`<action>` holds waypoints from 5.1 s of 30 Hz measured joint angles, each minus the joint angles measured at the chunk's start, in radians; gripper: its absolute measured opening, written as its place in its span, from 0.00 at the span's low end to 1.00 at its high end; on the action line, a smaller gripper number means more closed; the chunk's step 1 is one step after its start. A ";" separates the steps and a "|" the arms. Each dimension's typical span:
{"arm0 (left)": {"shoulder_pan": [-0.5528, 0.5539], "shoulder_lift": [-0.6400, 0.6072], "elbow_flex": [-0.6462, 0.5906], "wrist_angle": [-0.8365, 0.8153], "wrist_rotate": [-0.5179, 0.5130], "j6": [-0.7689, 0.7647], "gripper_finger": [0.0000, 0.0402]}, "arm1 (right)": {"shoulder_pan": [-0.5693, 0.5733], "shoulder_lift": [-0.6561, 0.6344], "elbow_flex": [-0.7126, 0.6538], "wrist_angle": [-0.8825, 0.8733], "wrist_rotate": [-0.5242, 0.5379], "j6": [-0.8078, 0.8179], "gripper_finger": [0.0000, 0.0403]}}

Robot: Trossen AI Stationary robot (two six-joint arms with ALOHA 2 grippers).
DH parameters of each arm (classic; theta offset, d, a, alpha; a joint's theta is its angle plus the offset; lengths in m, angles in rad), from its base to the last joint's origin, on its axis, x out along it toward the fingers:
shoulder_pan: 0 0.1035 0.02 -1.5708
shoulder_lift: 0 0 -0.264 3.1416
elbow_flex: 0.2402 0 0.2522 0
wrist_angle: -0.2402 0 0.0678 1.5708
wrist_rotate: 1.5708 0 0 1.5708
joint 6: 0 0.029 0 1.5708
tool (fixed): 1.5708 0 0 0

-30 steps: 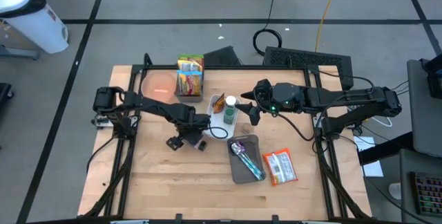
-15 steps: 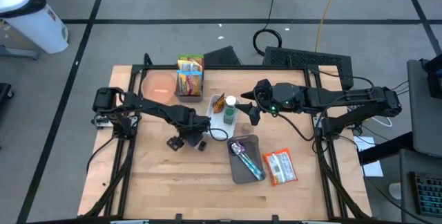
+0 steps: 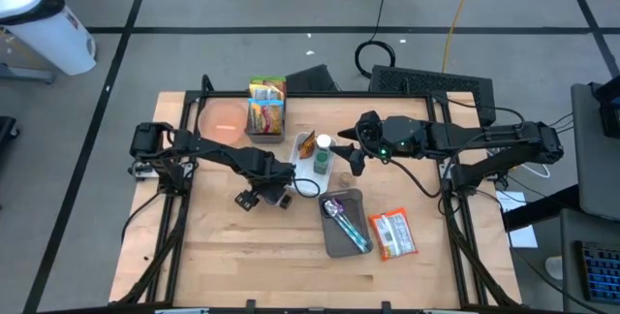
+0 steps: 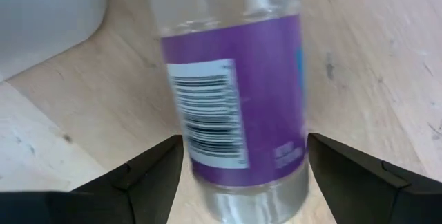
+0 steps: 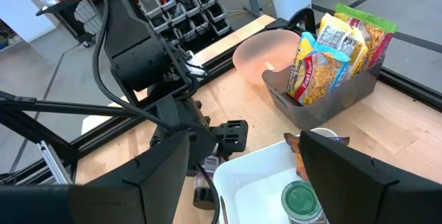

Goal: Pick & Place Food Item
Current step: Put the purple seasoning bottle into the white bin

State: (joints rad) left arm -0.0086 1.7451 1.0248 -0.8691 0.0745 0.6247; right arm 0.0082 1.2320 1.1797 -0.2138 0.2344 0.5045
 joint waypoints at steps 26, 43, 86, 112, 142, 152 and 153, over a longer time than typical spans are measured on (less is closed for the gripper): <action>0.001 -0.001 0.000 0.007 0.000 -0.026 0.52 | 0.000 0.000 0.000 0.000 0.000 0.000 0.66; 0.002 -0.001 0.004 -0.059 0.007 -0.073 0.48 | 0.000 0.000 0.000 0.008 0.000 0.000 0.66; 0.262 -0.468 0.032 0.344 0.577 -0.785 0.45 | 0.038 0.187 0.002 0.342 -0.081 -0.271 0.66; 0.198 -0.470 0.032 0.444 0.447 -0.698 0.44 | -0.061 0.245 0.000 0.478 -0.317 -0.074 0.66; 0.198 -0.470 0.032 0.462 0.446 -0.694 0.44 | -0.062 0.245 0.000 0.486 -0.362 -0.076 0.49; 0.198 -0.470 0.030 0.504 0.447 -0.714 0.56 | -0.062 0.242 0.001 0.489 -0.365 -0.080 0.48; 0.198 -0.470 0.030 0.510 0.448 -0.717 0.58 | -0.062 0.242 0.001 0.491 -0.367 -0.080 0.48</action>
State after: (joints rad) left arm 0.1890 1.2755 1.0546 -0.3595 0.5227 -0.0924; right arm -0.0540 1.4742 1.1809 0.2770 -0.1327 0.4240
